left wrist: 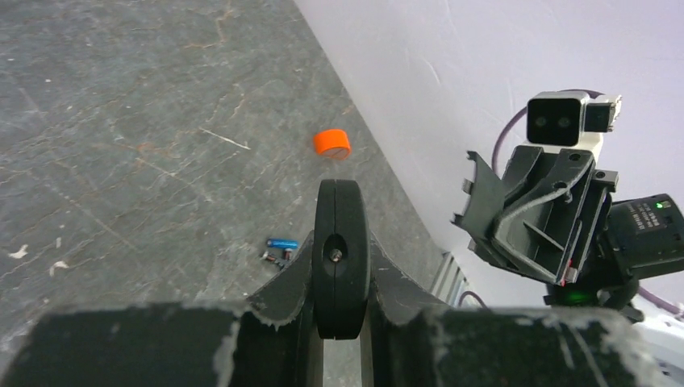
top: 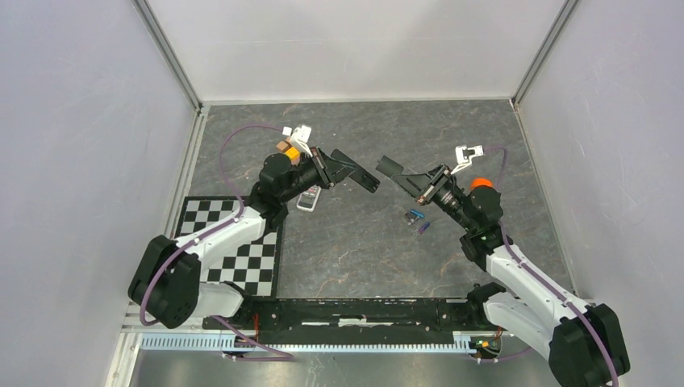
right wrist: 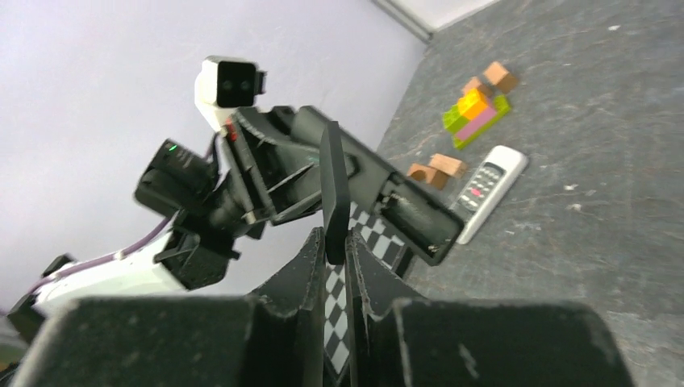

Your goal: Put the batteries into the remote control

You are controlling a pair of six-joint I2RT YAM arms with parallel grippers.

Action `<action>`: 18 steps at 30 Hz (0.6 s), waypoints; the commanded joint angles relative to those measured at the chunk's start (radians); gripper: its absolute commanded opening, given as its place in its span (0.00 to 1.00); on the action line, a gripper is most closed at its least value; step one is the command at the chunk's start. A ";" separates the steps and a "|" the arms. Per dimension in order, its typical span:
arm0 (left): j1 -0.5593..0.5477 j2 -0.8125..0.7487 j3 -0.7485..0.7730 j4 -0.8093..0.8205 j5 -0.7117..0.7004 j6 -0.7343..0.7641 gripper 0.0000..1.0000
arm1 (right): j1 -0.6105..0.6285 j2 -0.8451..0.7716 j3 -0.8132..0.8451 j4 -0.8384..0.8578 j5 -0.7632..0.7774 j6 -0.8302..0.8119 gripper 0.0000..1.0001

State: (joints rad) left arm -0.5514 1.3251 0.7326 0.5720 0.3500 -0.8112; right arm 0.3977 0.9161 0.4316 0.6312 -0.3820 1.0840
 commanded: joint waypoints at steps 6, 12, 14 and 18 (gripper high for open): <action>0.017 -0.096 -0.002 -0.102 0.091 0.184 0.02 | -0.088 0.096 0.063 -0.230 0.166 -0.222 0.00; 0.017 -0.127 0.047 -0.216 0.225 0.254 0.02 | -0.166 0.250 0.056 -0.226 0.136 -0.269 0.00; 0.018 -0.132 0.066 -0.251 0.252 0.269 0.02 | -0.187 0.302 0.055 -0.211 0.123 -0.281 0.00; 0.018 -0.136 0.068 -0.258 0.275 0.265 0.02 | -0.240 0.413 0.041 -0.142 0.082 -0.284 0.00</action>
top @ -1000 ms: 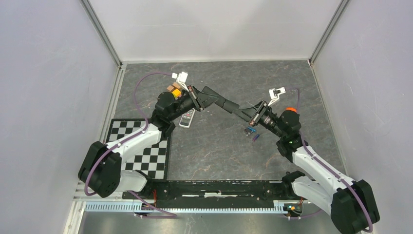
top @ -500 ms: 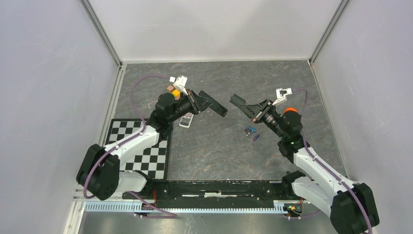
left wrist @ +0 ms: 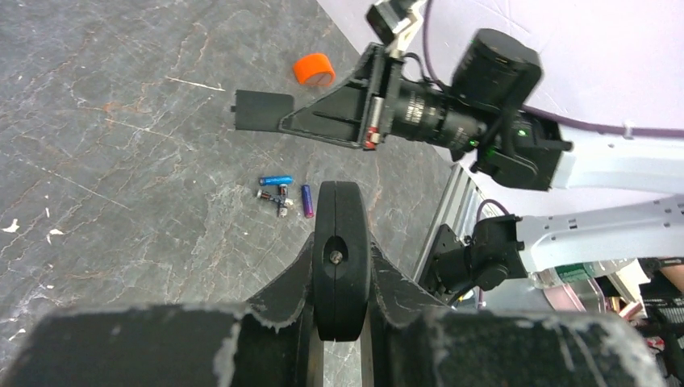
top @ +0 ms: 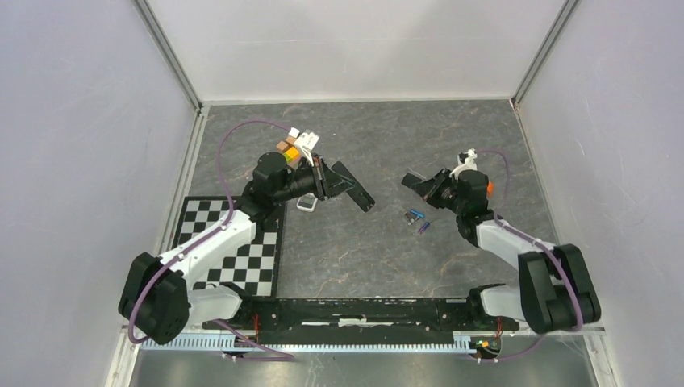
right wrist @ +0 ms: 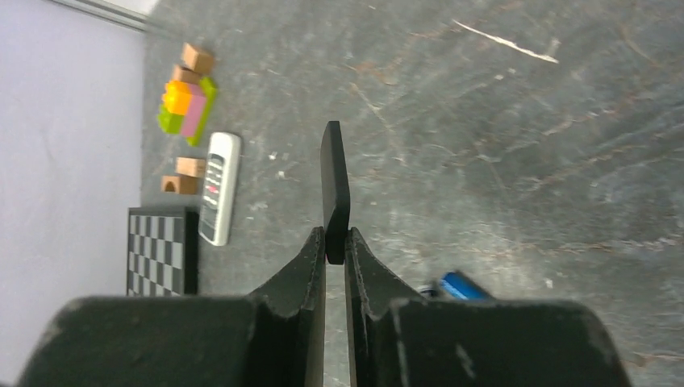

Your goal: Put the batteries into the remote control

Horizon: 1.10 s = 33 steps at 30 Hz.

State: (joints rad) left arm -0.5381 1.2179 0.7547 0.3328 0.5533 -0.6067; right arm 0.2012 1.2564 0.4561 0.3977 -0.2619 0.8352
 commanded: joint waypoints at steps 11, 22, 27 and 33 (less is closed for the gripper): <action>0.004 0.000 0.064 -0.008 0.124 0.032 0.02 | -0.121 0.287 0.077 0.055 -0.121 -0.082 0.15; 0.003 -0.005 0.136 -0.165 0.069 0.089 0.02 | -0.124 0.108 0.082 -0.092 0.062 -0.176 0.55; 0.004 0.007 0.152 -0.170 0.119 0.126 0.02 | -0.114 -0.051 0.043 0.047 -0.127 -0.275 0.72; 0.004 -0.030 0.202 -0.301 0.188 0.254 0.02 | -0.016 -0.210 -0.051 0.530 -0.493 -0.246 0.82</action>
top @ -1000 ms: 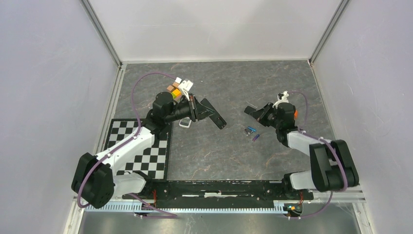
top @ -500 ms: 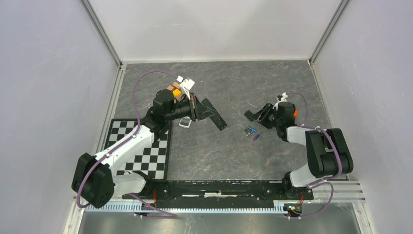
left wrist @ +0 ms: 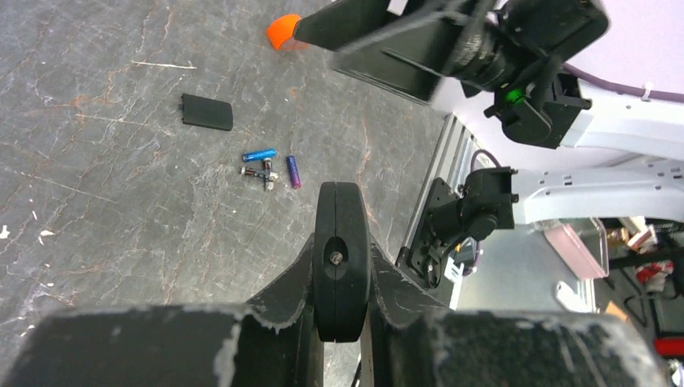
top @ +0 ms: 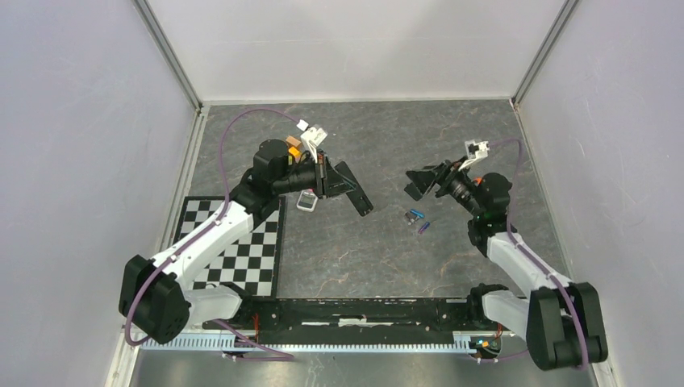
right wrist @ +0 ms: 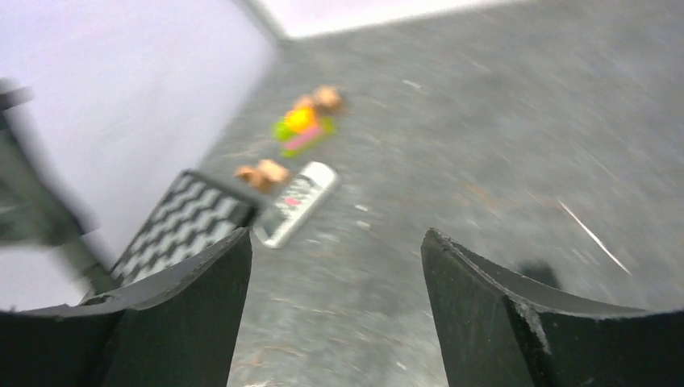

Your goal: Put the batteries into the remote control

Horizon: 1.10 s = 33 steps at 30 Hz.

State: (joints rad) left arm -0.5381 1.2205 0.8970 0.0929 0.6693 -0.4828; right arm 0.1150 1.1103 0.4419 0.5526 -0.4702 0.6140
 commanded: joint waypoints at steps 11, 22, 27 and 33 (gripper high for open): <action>0.001 -0.059 0.057 -0.064 0.230 0.215 0.02 | 0.343 -0.012 0.123 0.109 -0.486 -0.230 0.87; -0.011 -0.081 0.038 -0.001 0.307 0.188 0.05 | 0.457 0.072 0.247 -0.128 -0.461 -0.310 0.71; -0.012 -0.087 0.021 0.067 0.335 0.141 0.07 | 0.502 0.096 0.250 -0.057 -0.469 -0.231 0.50; -0.013 -0.099 -0.009 0.188 0.338 0.051 0.12 | 0.518 0.102 0.200 0.176 -0.453 -0.036 0.22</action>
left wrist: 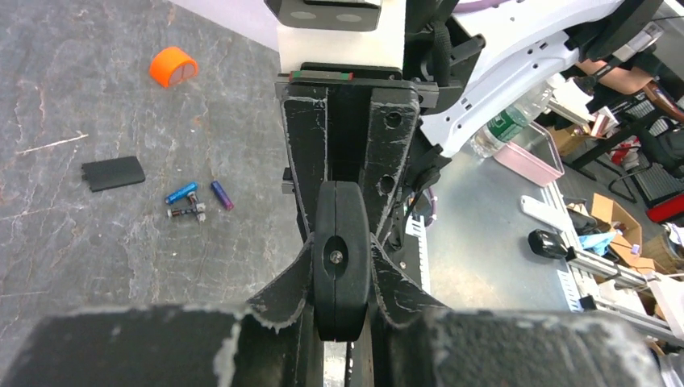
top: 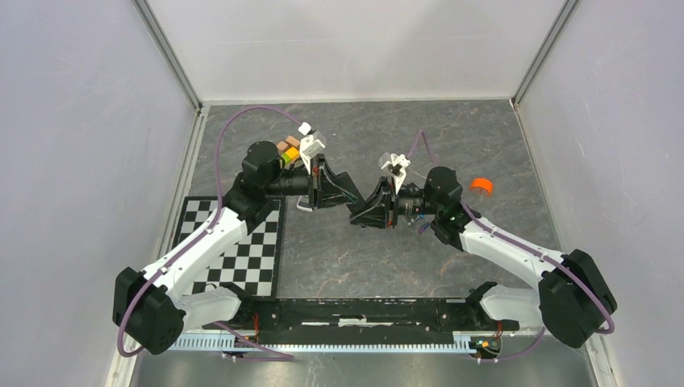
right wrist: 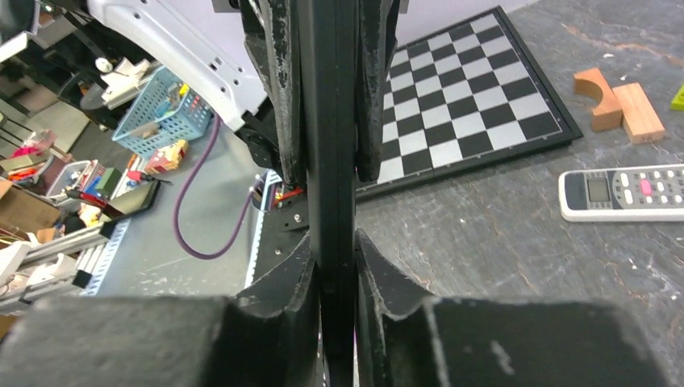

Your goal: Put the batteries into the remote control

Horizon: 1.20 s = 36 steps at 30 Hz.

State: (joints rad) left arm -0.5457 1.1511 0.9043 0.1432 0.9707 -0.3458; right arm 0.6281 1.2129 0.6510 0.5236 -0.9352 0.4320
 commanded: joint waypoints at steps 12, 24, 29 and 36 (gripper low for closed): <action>-0.005 -0.001 -0.154 0.712 -0.118 -0.500 0.57 | 0.005 -0.002 -0.081 0.510 0.138 0.389 0.08; -0.005 0.115 -0.125 0.833 -0.116 -0.613 0.47 | 0.006 0.039 -0.043 0.524 0.065 0.427 0.09; -0.005 0.119 -0.108 0.775 -0.113 -0.586 0.43 | 0.007 0.034 -0.005 0.350 0.071 0.309 0.12; -0.005 0.128 -0.103 0.737 -0.112 -0.561 0.02 | 0.007 0.016 0.035 0.191 0.110 0.202 0.27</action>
State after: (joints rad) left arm -0.5430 1.2732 0.7593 0.8886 0.8600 -0.9081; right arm 0.6331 1.2457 0.6353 0.7925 -0.8459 0.7231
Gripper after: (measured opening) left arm 0.159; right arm 0.203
